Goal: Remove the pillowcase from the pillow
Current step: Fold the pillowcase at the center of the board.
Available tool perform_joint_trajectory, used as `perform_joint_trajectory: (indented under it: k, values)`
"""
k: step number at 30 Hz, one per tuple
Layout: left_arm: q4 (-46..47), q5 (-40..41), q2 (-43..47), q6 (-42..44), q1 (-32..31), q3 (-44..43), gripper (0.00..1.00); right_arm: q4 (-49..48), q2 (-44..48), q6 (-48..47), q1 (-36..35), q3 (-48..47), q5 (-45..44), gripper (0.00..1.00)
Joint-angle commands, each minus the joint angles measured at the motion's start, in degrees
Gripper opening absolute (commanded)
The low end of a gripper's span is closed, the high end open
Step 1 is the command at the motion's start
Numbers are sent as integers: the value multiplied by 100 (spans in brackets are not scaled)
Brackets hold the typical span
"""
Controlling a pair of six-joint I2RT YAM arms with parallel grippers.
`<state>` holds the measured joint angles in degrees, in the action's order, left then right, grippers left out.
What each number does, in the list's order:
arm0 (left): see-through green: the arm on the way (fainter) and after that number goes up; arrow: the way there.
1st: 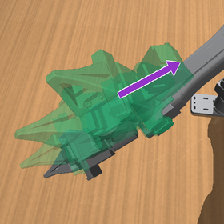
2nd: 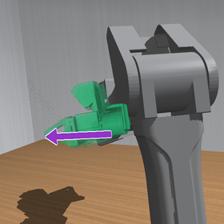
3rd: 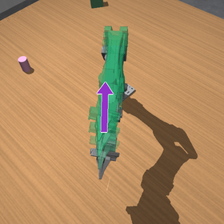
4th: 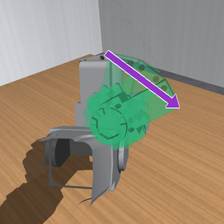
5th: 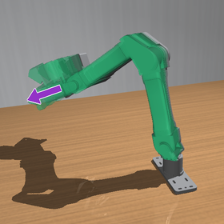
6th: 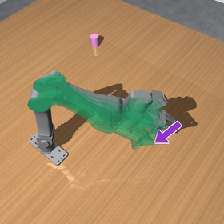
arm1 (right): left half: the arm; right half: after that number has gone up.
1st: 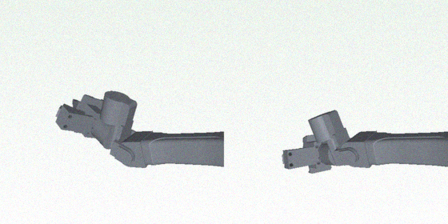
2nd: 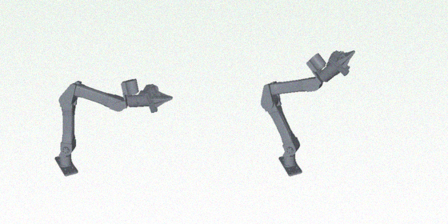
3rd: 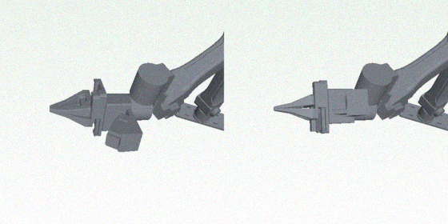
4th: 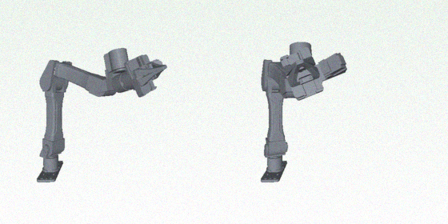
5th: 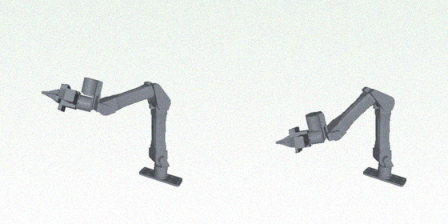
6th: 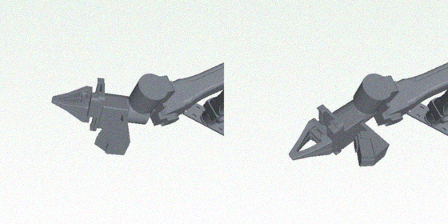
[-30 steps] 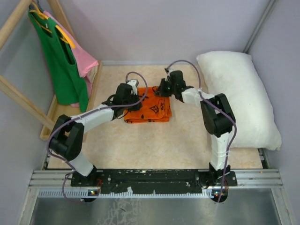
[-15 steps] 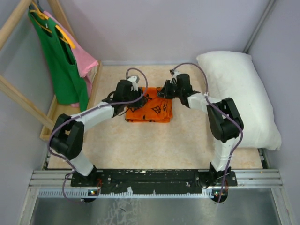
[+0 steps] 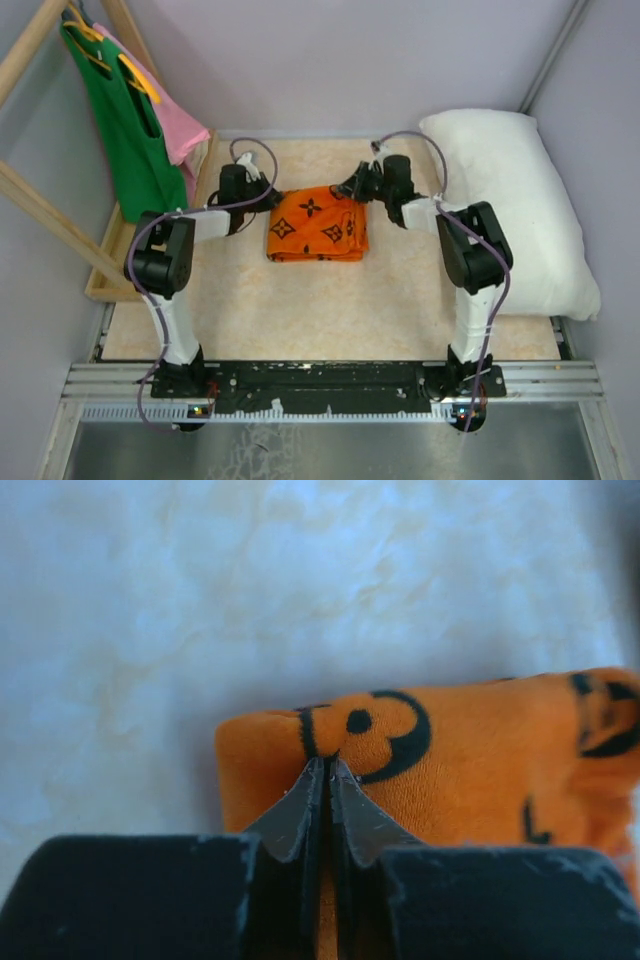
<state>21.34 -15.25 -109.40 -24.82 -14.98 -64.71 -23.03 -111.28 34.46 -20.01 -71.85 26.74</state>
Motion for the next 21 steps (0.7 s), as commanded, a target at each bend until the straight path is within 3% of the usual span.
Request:
perform_joint_trajectory:
  k: [1, 6, 9, 11, 14, 16, 19, 21]
  values:
    - [609, -189, -535, -334, 99, 165, 9, -1099, -687, 645, 313, 822, 174, 0]
    - [426, 80, -558, -110, 132, 151, 7, -1384, -623, 648, 328, 1303, 167, 0]
    - [163, 337, -202, 209, 127, 83, 11, -1245, -431, 538, 322, 1283, 173, 0]
    - [-28, 480, 140, 443, 125, 45, 19, -1048, -127, 388, 322, 1250, 102, 0]
    - [-289, 475, 819, 632, 106, 87, 54, -749, 369, 158, 310, 1244, -53, 0]
    - [-444, 337, 1233, 642, 54, 192, 68, -499, 658, 96, 280, 1168, -49, 0]
    - [-373, 127, 1698, 569, -190, 507, 71, 25, 924, -189, 45, 911, -161, 0]
    - [-276, 11, 1797, 519, -390, 684, 68, 392, 910, -366, -175, 669, -199, 0]
